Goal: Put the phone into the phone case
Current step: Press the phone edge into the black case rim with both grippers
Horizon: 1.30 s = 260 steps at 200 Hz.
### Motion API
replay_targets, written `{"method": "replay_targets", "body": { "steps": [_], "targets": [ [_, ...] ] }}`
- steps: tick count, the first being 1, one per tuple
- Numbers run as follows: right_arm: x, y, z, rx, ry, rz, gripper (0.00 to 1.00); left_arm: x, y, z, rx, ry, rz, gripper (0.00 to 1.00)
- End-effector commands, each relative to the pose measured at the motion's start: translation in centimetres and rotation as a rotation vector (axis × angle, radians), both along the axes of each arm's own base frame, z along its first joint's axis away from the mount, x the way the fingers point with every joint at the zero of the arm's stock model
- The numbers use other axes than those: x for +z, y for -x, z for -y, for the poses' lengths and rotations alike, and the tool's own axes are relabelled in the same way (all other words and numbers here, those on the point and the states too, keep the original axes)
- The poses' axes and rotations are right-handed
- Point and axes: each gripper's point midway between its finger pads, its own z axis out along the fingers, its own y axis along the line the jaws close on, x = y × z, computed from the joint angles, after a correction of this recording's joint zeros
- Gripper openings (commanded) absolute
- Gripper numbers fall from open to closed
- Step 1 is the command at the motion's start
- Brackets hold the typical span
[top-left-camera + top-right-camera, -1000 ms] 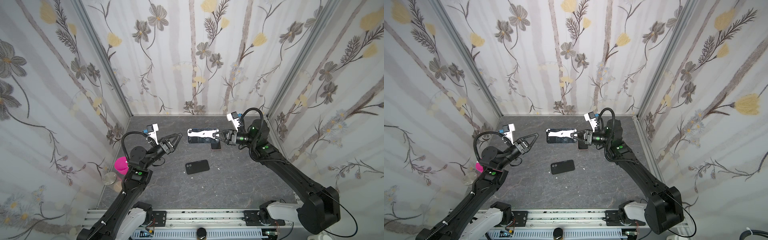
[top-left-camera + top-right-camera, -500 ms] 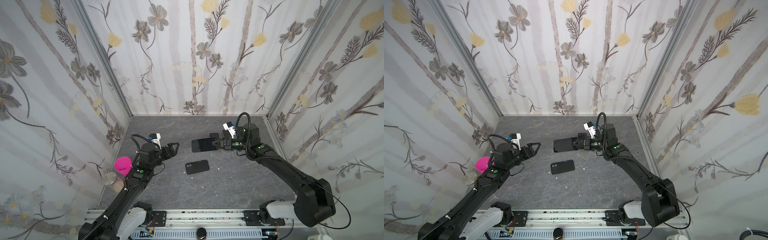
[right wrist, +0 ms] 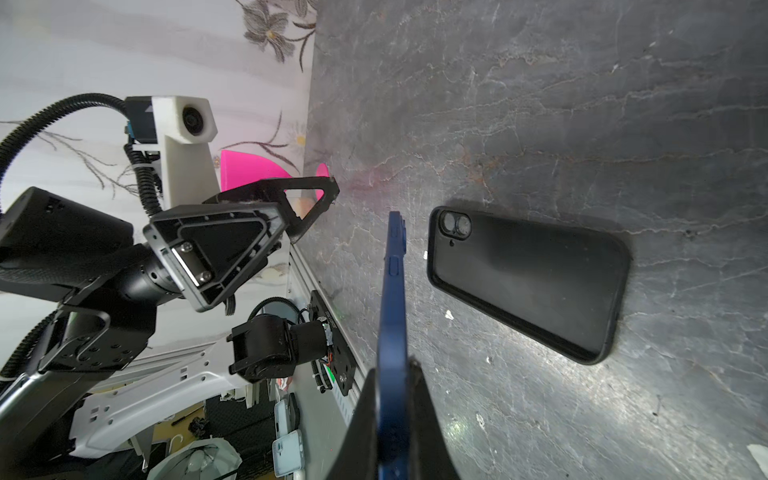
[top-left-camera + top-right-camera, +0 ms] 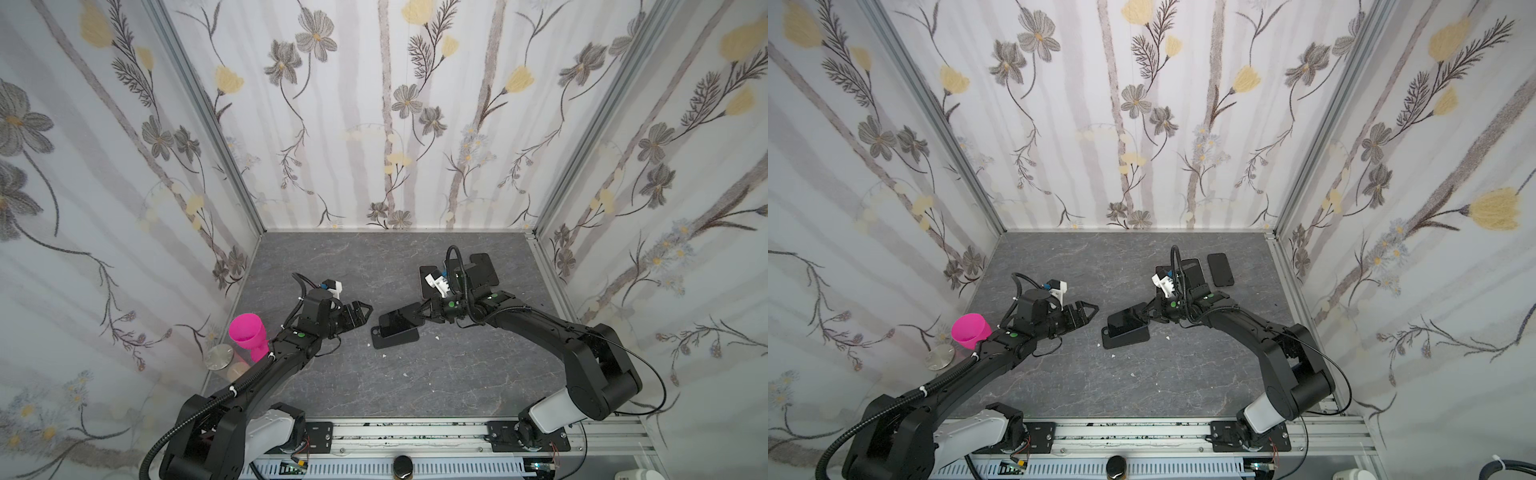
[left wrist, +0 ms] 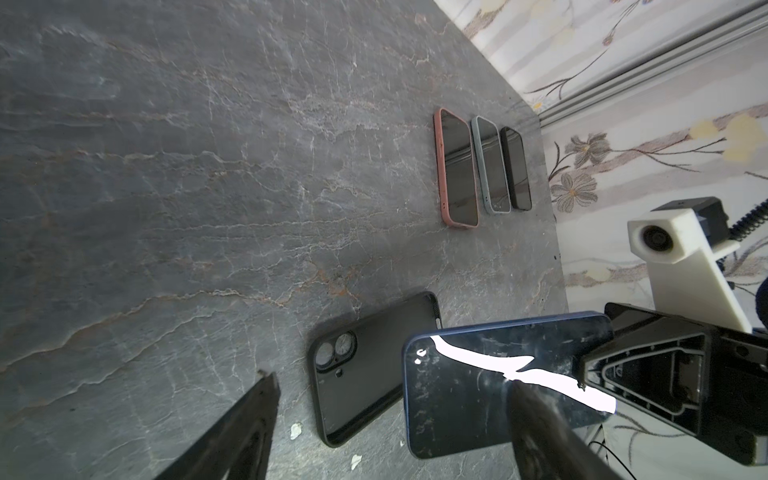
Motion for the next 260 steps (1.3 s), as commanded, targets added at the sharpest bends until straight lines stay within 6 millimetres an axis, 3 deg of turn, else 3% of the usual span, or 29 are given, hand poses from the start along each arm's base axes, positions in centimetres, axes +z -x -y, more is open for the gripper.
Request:
{"method": "replay_targets", "body": {
  "steps": [1,14,18,28,94,134,209,243,260],
  "targets": [
    [-0.7,-0.3,-0.5,0.001,0.004,0.003,0.00,-0.8,0.1,0.6,-0.015,0.013,-0.014,0.85],
    [-0.8,-0.2,-0.7,0.003,0.002,0.000,0.00,-1.3,0.3,1.0,-0.025,0.028,-0.030,0.85],
    [-1.9,-0.2,-0.8,0.005,0.016,-0.027,0.00,-1.4,0.3,1.0,-0.026,0.032,-0.034,0.85],
    [-2.3,-0.2,-0.9,0.006,0.018,-0.037,0.00,-1.8,0.4,1.2,-0.028,0.040,-0.044,0.85],
    [-3.7,-0.4,-1.4,0.010,0.012,-0.076,0.00,-4.3,1.1,2.3,-0.051,0.070,-0.120,0.78],
    [-4.3,-0.5,-1.6,0.015,0.008,-0.090,0.00,-6.1,1.5,2.3,-0.062,0.046,-0.167,0.55],
    [-4.4,-0.6,-1.8,0.018,-0.001,-0.098,0.00,-8.6,1.9,1.9,-0.064,-0.025,-0.230,0.23],
    [-4.8,-0.6,-1.9,0.023,-0.002,-0.107,0.00,-9.3,2.1,2.4,-0.092,-0.023,-0.254,0.04],
    [-5.1,-0.5,-1.8,0.024,0.000,-0.114,0.00,-9.7,2.1,2.6,-0.107,-0.020,-0.268,0.00]
  ]
}}
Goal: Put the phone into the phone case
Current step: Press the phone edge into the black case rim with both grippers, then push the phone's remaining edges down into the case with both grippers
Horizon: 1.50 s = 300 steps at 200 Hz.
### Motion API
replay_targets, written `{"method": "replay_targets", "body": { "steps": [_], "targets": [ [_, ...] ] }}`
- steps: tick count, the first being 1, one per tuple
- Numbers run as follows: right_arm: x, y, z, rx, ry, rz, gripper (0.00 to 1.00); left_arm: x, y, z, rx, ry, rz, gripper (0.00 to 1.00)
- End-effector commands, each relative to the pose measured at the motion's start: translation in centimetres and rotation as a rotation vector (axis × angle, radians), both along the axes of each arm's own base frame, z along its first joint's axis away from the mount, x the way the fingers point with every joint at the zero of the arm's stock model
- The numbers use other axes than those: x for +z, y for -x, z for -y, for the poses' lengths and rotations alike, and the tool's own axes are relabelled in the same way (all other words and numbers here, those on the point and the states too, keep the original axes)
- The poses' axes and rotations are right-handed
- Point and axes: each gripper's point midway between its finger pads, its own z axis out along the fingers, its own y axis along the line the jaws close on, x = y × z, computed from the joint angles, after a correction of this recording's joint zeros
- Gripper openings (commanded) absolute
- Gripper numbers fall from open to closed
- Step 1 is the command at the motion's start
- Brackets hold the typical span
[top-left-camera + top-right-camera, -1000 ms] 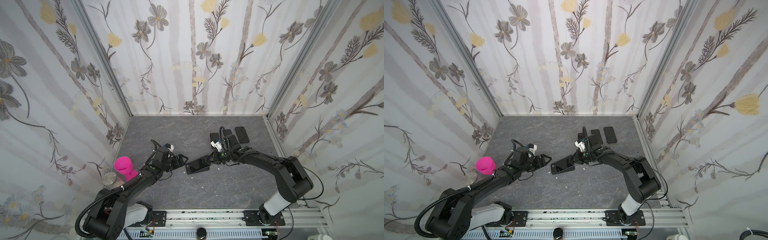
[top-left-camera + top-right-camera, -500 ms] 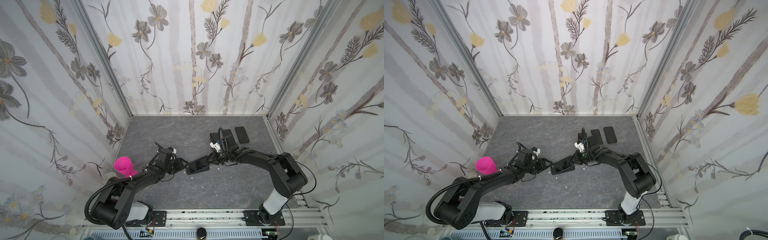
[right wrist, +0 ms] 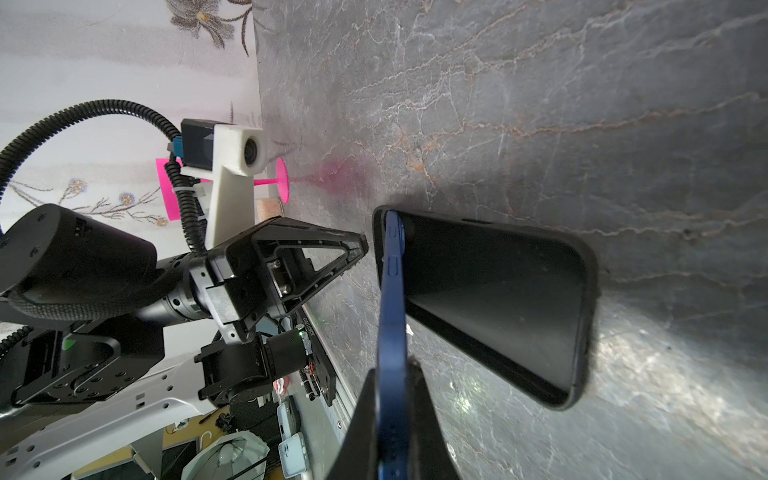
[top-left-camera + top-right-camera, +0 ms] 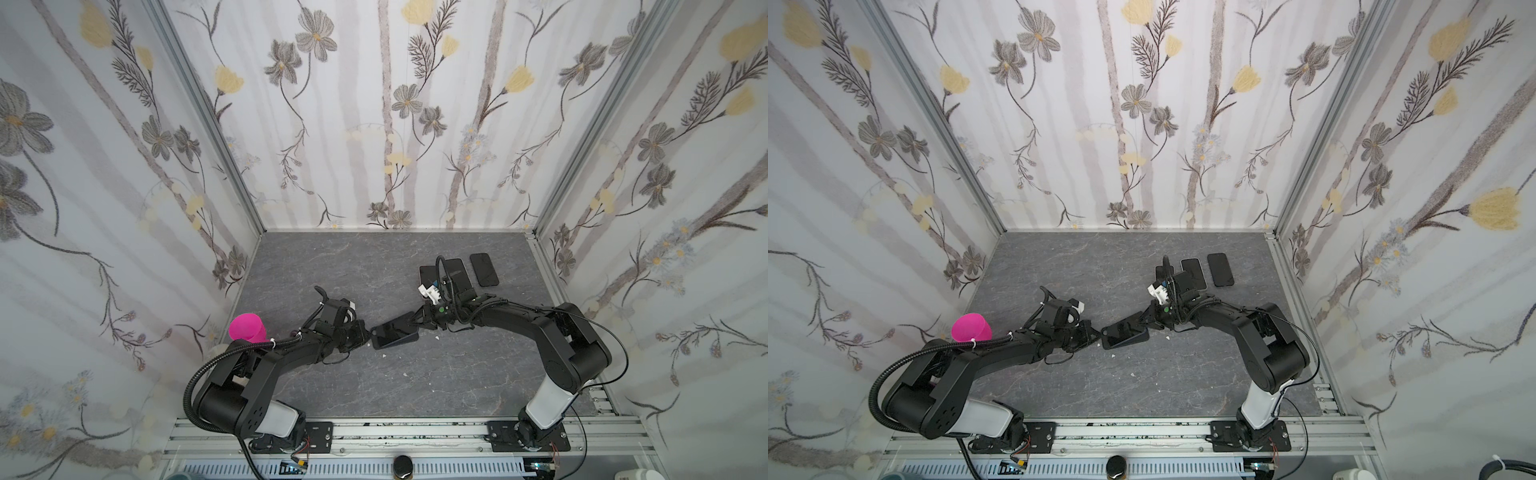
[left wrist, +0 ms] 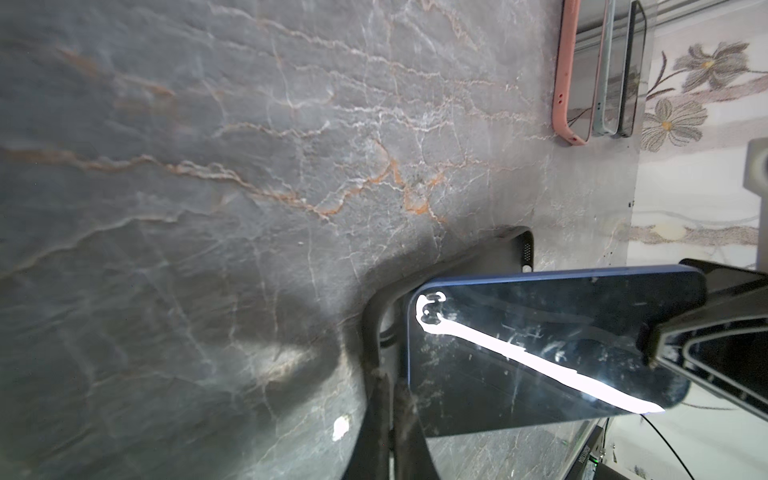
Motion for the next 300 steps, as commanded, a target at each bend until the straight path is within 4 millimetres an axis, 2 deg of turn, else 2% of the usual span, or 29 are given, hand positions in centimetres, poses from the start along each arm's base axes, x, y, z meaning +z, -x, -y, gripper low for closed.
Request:
{"method": "replay_targets", "body": {
  "steps": [1,52,126,184,250,300],
  "targets": [
    [0.5,-0.2,-0.4,0.017,-0.036,0.009,0.00,-0.1,-0.2,0.4,-0.023,0.009,-0.004,0.00],
    [-0.2,-0.4,0.3,0.005,-0.027,-0.004,0.00,-1.4,0.0,-0.1,-0.021,-0.038,-0.025,0.00],
    [-0.8,-0.4,0.9,-0.004,-0.014,-0.011,0.00,-0.5,-0.8,-1.4,0.020,-0.105,0.034,0.00],
    [-0.7,-0.3,0.7,-0.001,-0.025,-0.012,0.00,-2.1,0.0,-0.2,-0.029,-0.082,-0.031,0.00],
    [-1.5,0.1,0.5,0.009,-0.034,-0.032,0.00,-2.0,0.0,0.7,-0.053,-0.080,-0.030,0.00],
    [-3.9,0.5,0.8,0.000,-0.013,-0.075,0.00,-2.1,0.0,0.8,-0.055,-0.079,-0.029,0.00]
  ]
}}
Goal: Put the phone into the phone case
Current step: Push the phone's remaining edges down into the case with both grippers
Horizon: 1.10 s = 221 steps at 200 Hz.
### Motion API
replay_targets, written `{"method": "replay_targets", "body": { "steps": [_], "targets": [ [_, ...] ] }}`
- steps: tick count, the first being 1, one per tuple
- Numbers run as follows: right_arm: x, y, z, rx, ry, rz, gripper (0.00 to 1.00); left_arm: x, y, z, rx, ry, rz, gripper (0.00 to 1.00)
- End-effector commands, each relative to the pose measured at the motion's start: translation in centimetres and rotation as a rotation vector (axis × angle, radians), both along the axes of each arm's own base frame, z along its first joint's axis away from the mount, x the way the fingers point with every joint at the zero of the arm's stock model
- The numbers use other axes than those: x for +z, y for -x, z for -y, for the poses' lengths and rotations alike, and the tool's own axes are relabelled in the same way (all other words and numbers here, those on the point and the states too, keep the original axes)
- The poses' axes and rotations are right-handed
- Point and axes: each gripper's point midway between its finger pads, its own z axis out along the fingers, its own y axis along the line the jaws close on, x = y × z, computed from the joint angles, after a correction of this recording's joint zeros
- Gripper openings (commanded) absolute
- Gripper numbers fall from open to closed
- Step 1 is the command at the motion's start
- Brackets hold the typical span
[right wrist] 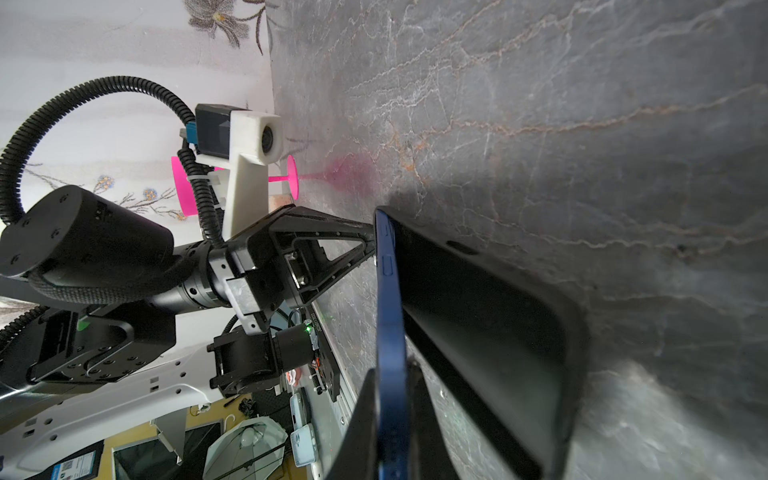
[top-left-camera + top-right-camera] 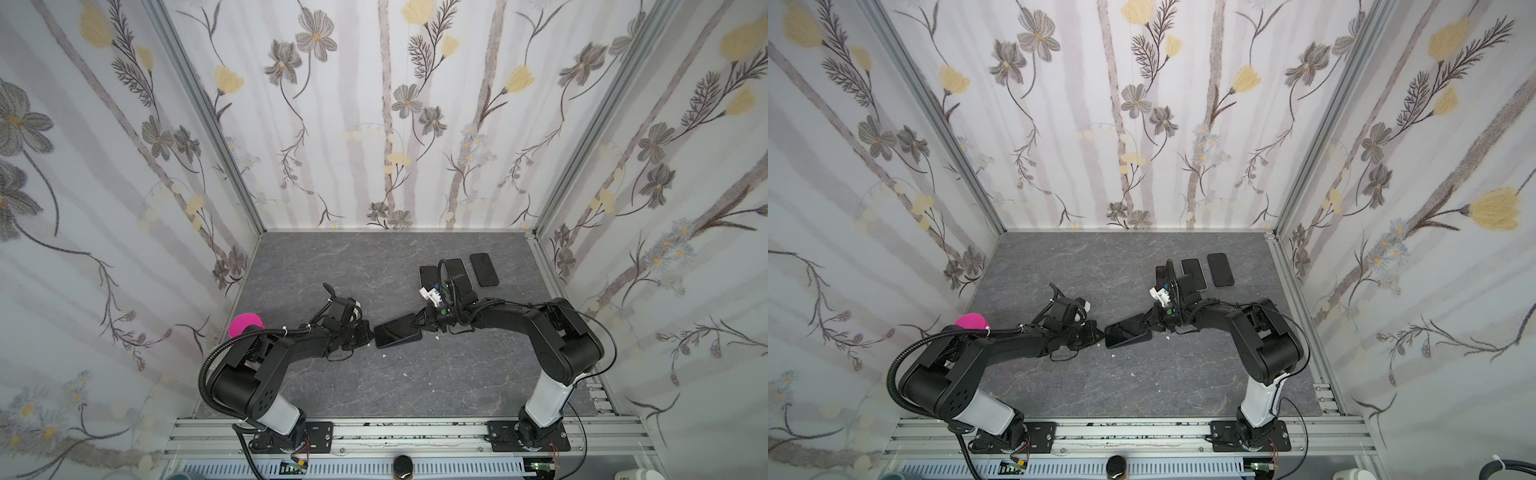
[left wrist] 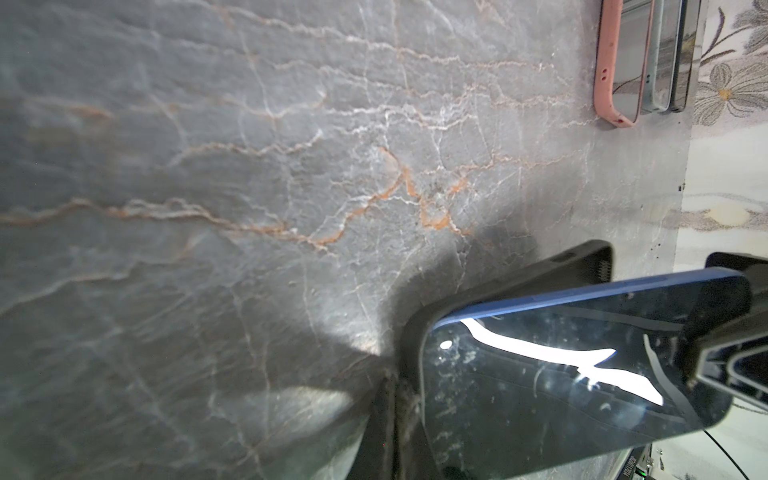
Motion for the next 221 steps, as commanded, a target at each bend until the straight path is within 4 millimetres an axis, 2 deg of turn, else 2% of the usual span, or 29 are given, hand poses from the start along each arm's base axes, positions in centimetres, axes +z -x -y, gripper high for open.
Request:
{"method": "replay_targets", "body": {
  "steps": [1,24,52,80,121,158,180,221],
  "targets": [
    [-1.9,0.5,0.4,-0.011,0.045,-0.042,0.00,-0.5,0.6,0.0,-0.011,-0.007,-0.033,0.00],
    [-3.0,0.5,0.9,-0.024,0.084,-0.045,0.00,-0.4,0.6,0.2,-0.014,-0.001,-0.028,0.00],
    [-3.9,0.3,1.8,-0.047,0.138,-0.039,0.07,0.1,0.5,0.1,-0.012,-0.003,-0.015,0.00],
    [-4.3,0.1,2.4,-0.057,0.186,-0.023,0.15,0.1,0.4,0.0,-0.008,-0.009,-0.009,0.00],
    [-4.1,-0.2,2.8,-0.068,0.215,-0.004,0.17,0.4,0.3,0.0,-0.002,-0.008,-0.003,0.00],
    [-4.1,-0.5,2.9,-0.072,0.230,0.005,0.19,1.9,-0.2,-0.1,0.008,-0.004,0.039,0.19],
    [-3.9,-0.6,2.9,-0.072,0.234,0.009,0.20,2.3,-0.3,0.0,0.003,0.005,0.051,0.24],
    [-3.3,-0.8,2.8,-0.073,0.238,0.023,0.26,0.7,0.4,-0.2,-0.014,-0.031,0.009,0.26]
  ]
}}
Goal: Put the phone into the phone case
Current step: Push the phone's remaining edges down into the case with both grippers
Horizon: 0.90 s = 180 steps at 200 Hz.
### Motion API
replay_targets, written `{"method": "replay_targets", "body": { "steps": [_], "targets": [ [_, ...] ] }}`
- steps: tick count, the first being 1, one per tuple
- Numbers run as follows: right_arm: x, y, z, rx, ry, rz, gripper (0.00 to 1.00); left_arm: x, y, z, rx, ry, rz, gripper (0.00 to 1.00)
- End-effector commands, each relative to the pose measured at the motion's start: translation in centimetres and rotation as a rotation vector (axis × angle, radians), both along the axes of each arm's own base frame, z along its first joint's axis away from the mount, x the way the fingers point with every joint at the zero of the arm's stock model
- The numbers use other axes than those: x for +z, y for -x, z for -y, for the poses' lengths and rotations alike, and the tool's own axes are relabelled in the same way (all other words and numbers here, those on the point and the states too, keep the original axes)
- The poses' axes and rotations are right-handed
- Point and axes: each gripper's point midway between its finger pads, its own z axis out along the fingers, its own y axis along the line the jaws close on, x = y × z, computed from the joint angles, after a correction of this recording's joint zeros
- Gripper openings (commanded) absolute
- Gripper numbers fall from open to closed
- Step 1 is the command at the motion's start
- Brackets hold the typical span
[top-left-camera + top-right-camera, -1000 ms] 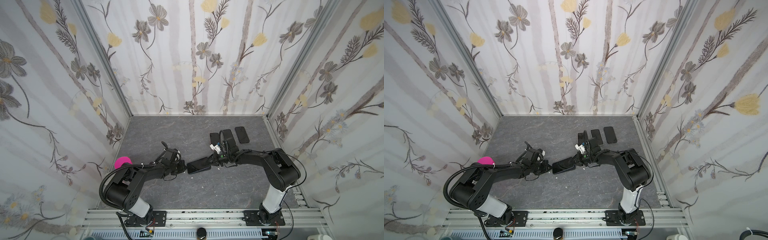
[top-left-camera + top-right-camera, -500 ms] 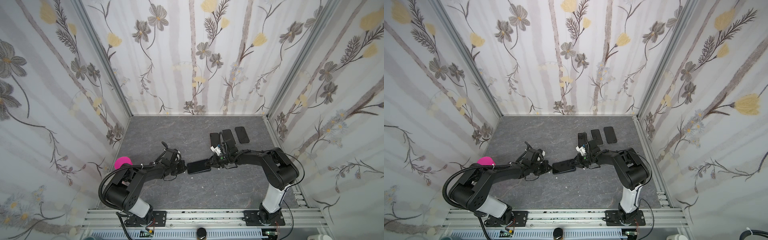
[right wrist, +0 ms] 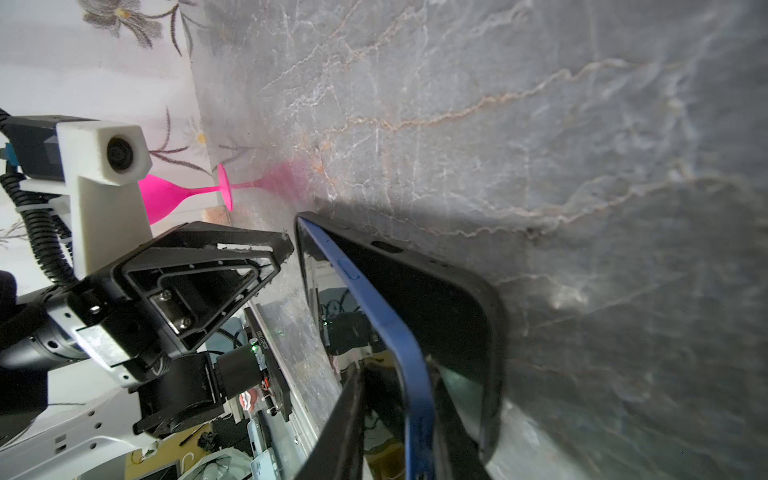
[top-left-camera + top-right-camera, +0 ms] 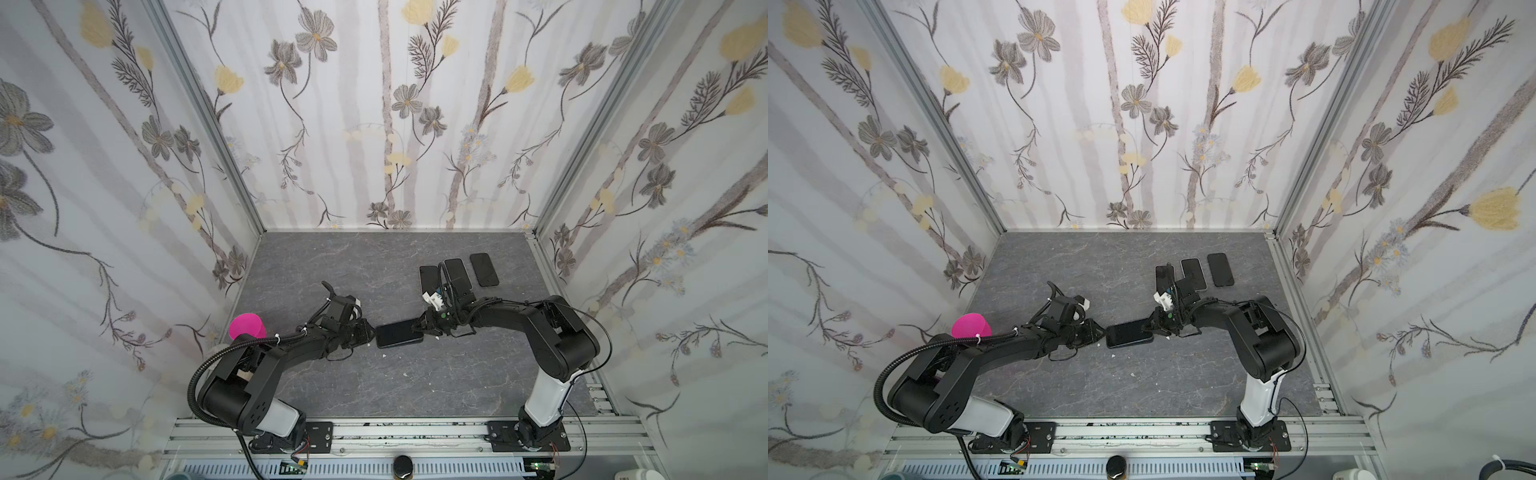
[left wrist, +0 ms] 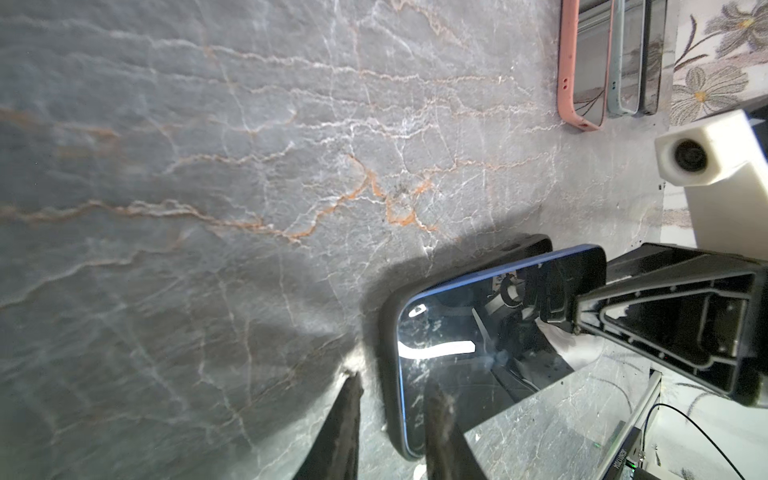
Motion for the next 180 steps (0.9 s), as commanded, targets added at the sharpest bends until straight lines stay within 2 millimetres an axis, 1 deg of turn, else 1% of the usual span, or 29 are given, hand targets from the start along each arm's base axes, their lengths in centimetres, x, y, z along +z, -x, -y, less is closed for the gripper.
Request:
{"method": "replay_targets", "body": {
  "steps": [1,12,66,85,97,116,142,180],
  "targets": [
    [-0.1,-0.2,0.7,-0.019,0.057,0.013,0.26,-0.7,0.2,-0.2,-0.011,-0.030,-0.015,0.26],
    [0.1,-0.3,0.7,-0.019,0.063,0.019,0.28,-0.9,0.4,-0.1,-0.017,-0.030,-0.021,0.26],
    [1.3,-0.3,0.3,0.004,0.110,0.051,0.35,-0.6,0.4,0.4,-0.034,-0.028,-0.011,0.25],
    [1.5,-0.3,0.6,0.003,0.139,0.062,0.36,-0.5,0.4,0.6,-0.041,-0.027,-0.009,0.24],
    [1.2,-0.3,1.0,0.003,0.164,0.065,0.37,-0.6,0.4,0.7,-0.045,-0.027,-0.010,0.23],
    [1.0,-0.3,1.4,0.003,0.191,0.068,0.37,-0.9,0.6,0.8,-0.052,-0.037,-0.019,0.22],
    [0.7,-0.2,1.8,0.004,0.211,0.065,0.37,-1.4,0.8,0.6,-0.049,-0.052,-0.032,0.18],
    [0.5,0.0,2.1,0.008,0.222,0.063,0.34,-1.2,0.8,0.6,-0.054,-0.051,-0.030,0.16]
  ]
}}
